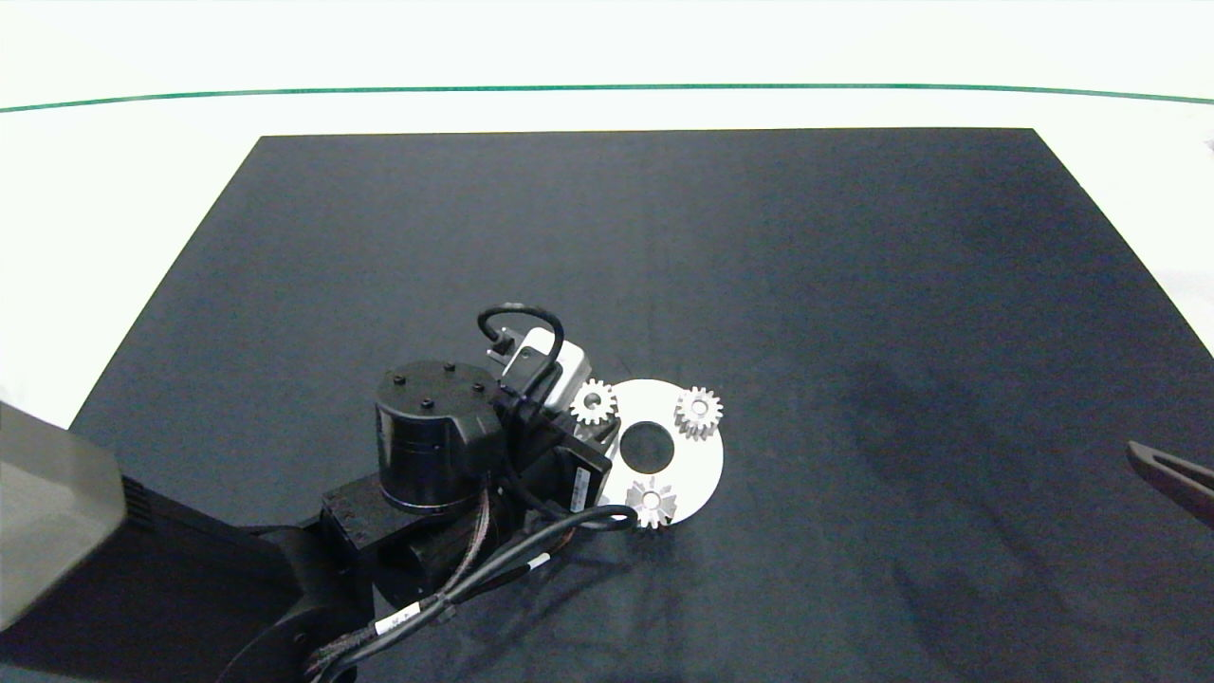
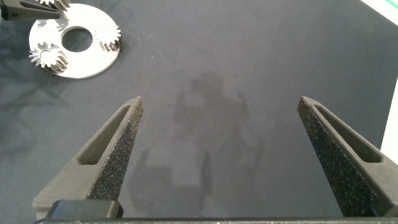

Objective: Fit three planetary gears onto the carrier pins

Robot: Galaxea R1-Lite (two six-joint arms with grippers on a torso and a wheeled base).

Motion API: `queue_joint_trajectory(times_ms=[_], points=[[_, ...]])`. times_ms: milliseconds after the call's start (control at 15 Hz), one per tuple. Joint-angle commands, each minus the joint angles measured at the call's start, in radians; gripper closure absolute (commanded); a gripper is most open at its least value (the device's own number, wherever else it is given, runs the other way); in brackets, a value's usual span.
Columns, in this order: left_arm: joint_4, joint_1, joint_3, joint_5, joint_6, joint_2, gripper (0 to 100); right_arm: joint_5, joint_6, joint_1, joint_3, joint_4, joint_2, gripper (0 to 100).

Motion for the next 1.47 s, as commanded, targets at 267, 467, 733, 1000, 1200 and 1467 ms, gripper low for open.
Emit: queue_joint_trajectory(times_ms=[267,467,733,1000,1200,1467], points=[[-0.004,-0.001,0.000,0.002,0.008,0.003,0,-0.003,-0.003,0.000,0.000,0.001,-0.001,0],[-0.004,-0.001,-0.005,0.002,0.012,0.001,0,-0.003,-0.003,0.000,0.000,0.001,-0.001,0],[-0.003,-0.003,-0.005,0.002,0.011,0.000,0,-0.003,-0.003,0.000,0.000,0.001,-0.004,0],[0.000,0.069,0.032,0.005,0.012,-0.123,0,-0.003,-0.004,0.000,0.000,0.001,-0.006,0],[0.052,0.270,0.041,0.004,0.117,-0.345,0,-0.023,-0.042,-0.010,-0.008,-0.024,-0.050,0],[0.223,0.510,0.117,0.004,0.190,-0.674,0,-0.194,-0.055,-0.073,-0.011,-0.034,-0.112,0]])
